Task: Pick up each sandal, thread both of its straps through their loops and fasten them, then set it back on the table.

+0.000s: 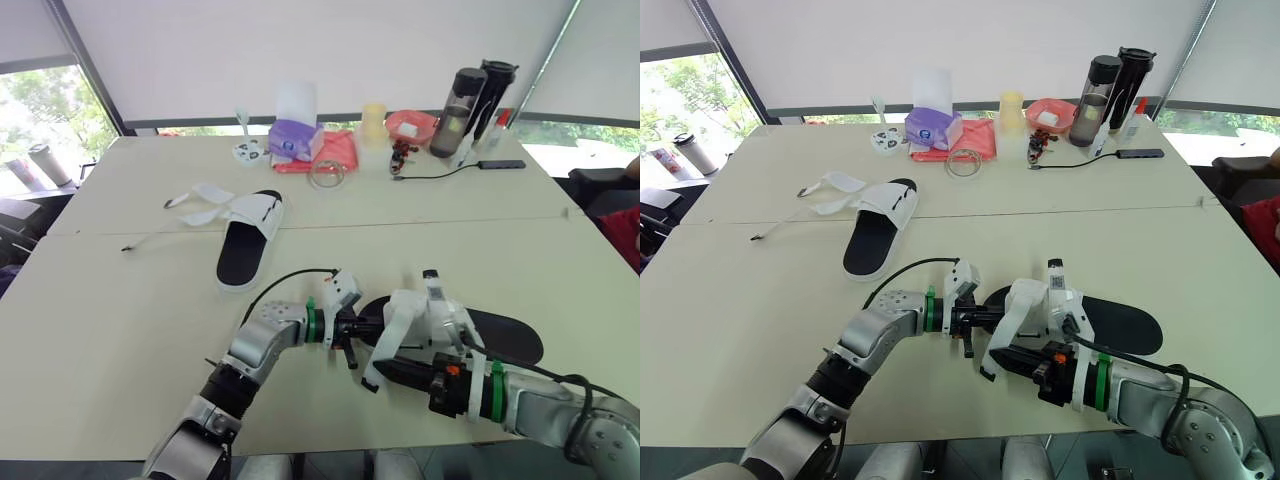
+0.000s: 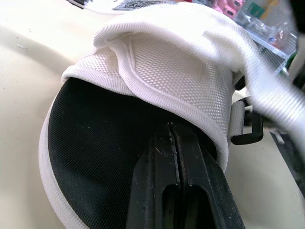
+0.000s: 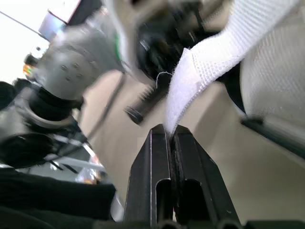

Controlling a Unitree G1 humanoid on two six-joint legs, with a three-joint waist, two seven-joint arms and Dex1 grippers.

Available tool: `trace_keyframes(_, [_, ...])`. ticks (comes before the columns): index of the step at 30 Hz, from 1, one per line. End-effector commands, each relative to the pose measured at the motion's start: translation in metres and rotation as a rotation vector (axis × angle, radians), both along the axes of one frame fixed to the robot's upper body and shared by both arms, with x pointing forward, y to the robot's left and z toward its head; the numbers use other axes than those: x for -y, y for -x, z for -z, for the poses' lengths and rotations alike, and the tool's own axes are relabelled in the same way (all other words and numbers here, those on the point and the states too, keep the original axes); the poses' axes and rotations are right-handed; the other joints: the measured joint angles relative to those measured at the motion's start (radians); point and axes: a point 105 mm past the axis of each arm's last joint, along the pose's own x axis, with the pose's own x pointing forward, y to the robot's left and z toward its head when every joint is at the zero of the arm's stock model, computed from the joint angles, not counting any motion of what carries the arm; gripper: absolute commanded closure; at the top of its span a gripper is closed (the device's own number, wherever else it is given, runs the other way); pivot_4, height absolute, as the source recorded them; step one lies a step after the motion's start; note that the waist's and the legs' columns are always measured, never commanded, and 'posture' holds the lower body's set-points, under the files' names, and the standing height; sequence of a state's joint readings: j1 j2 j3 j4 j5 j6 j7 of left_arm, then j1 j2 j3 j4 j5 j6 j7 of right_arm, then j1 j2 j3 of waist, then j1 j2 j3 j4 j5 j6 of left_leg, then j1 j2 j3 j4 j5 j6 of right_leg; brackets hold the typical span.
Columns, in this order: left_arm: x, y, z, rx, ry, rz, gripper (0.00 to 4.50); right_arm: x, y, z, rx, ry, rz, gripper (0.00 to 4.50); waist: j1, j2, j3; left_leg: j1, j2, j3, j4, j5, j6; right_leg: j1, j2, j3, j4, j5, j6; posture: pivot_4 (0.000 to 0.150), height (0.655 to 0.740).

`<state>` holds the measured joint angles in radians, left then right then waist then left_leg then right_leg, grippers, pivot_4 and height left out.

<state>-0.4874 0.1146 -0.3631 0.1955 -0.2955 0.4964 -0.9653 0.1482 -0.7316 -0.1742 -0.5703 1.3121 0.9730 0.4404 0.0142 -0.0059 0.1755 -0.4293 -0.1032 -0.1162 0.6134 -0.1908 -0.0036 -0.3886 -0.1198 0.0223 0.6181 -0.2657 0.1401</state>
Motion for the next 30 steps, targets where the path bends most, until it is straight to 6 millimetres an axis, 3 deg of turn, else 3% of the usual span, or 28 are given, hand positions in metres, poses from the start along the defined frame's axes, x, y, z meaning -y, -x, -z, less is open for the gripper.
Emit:
trace_keyframes(1, [-0.006, -0.001, 0.011, -0.028, -0.041, -0.021, 4.5, 0.011, -0.004, -0.042, 0.121, -0.05, -0.04, 4.45, 0.0, 0.0, 0.0, 0.0, 0.0, 0.0, 0.0, 0.0, 0.0, 0.0, 0.0, 0.0, 0.0, 0.0, 0.0, 0.15, 0.74])
trace_keyframes(8, [-0.004, -0.001, 0.013, 0.022, -0.074, 0.008, 4.5, 0.032, -0.023, -0.061, 0.107, 0.028, -0.08, 4.45, 0.002, 0.0, 0.0, -0.001, 0.001, 0.0, 0.0, 0.0, 0.0, 0.0, 0.0, -0.001, -0.001, 0.0, 0.0, 0.15, 0.74])
trace_keyframes(20, [-0.005, 0.001, 0.013, 0.025, -0.062, -0.013, 4.5, 0.051, -0.041, -0.047, 0.081, 0.165, -0.157, 4.45, 0.0, 0.0, 0.0, -0.002, 0.0, 0.0, 0.0, 0.0, 0.001, -0.001, 0.0, -0.001, -0.001, 0.0, 0.0, 0.15, 0.74])
trace_keyframes(30, [-0.007, 0.001, 0.013, 0.014, -0.06, -0.031, 4.5, 0.048, -0.048, -0.032, 0.097, 0.239, -0.219, 4.45, 0.0, 0.0, 0.0, -0.002, 0.0, 0.0, 0.0, 0.0, 0.0, -0.002, 0.0, -0.001, -0.001, 0.0, 0.0, 0.15, 0.74])
